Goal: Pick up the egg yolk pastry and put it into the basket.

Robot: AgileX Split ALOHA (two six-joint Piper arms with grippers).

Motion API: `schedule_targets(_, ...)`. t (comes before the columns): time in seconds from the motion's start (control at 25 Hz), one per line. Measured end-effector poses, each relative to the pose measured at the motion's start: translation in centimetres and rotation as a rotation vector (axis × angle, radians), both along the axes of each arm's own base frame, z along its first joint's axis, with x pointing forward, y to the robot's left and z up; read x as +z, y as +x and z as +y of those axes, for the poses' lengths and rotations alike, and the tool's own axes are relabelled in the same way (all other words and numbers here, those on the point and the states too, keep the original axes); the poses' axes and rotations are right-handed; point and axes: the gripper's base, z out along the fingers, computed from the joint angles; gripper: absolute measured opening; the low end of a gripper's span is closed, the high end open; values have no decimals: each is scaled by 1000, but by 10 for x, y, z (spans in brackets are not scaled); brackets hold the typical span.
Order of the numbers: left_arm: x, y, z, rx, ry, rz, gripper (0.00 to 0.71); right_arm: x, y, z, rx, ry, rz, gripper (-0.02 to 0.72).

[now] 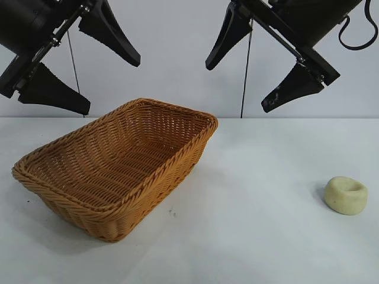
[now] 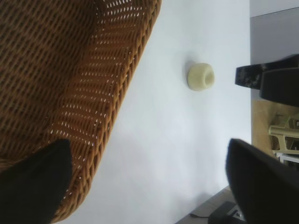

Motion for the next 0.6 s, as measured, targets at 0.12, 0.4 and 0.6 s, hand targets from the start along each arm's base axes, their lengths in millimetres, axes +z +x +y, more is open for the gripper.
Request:
schedule_targets(0.12, 0, 0, 0, 0, -1, 0, 659, 0, 0, 0, 0, 0, 0, 694)
schedule_targets(0.4, 0, 0, 0, 0, 0, 0, 659, 0, 0, 0, -1, 0, -2, 694)
schedule_targets(0.6, 0, 0, 0, 0, -1, 0, 659, 0, 1, 0, -3, 0, -6, 694)
